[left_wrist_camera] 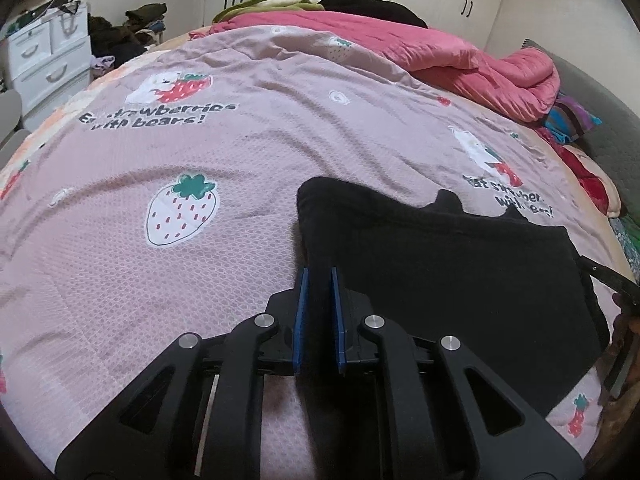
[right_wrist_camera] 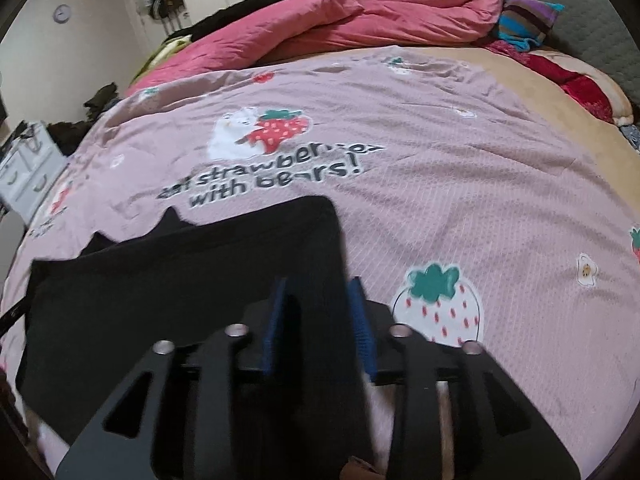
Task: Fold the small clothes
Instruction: 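Pinch the folded edge again with both grippers to square it, then open, then withdraw both open grippers from the folded black sweater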
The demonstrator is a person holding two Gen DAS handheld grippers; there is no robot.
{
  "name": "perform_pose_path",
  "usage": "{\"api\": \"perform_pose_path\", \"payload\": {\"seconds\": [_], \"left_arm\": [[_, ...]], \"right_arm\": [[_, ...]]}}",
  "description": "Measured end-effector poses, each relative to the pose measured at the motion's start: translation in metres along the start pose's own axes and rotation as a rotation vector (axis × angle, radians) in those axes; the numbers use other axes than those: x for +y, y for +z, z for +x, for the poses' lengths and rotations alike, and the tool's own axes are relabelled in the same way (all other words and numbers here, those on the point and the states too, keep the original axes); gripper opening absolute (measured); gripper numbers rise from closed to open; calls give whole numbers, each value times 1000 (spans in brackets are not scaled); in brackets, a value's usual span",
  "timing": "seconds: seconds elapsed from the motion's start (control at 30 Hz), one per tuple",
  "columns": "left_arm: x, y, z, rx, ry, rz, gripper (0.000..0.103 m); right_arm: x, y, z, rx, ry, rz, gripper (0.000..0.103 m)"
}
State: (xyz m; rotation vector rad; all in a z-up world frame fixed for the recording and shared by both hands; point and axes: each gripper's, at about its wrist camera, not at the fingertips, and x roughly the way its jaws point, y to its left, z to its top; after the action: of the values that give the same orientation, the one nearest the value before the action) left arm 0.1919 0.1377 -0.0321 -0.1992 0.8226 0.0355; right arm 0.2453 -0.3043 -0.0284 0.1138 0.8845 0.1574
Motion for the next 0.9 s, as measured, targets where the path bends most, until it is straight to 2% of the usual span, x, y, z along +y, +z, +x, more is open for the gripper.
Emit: {"api": "perform_pose_path", "payload": {"seconds": [0.13, 0.2, 0.27, 0.43, 0.63, 0.67, 0.83, 0.9], "left_arm": [[-3, -1, -8, -4, 3, -1, 9], [-5, -2, -15, -10, -2, -6, 16], [-6, -4, -23, -20, -10, -14, 29], [-7, -13, -40, -26, -21, -24, 35], [-7, -31, -49, 4, -18, -35, 36], [-6, -33, -49, 11, -18, -35, 36], [-4, -50, -53, 39, -39, -59, 37], [-4, -57, -52, 55, -41, -59, 37]], "right_arm": [[2, -11, -19, -2, 27, -17, 47], [0, -19, -28, 2, 42, -18, 51], [-1, -27, -35, 9, 42, -24, 56], [-10, -45, -46, 38, 69, 0, 59], [-21, -62, -53, 74, 90, 44, 60], [-22, -64, -54, 78, 88, 52, 60], [-28, -74, -63, 89, 128, 83, 45], [-27, -77, -63, 99, 133, 70, 30]]}}
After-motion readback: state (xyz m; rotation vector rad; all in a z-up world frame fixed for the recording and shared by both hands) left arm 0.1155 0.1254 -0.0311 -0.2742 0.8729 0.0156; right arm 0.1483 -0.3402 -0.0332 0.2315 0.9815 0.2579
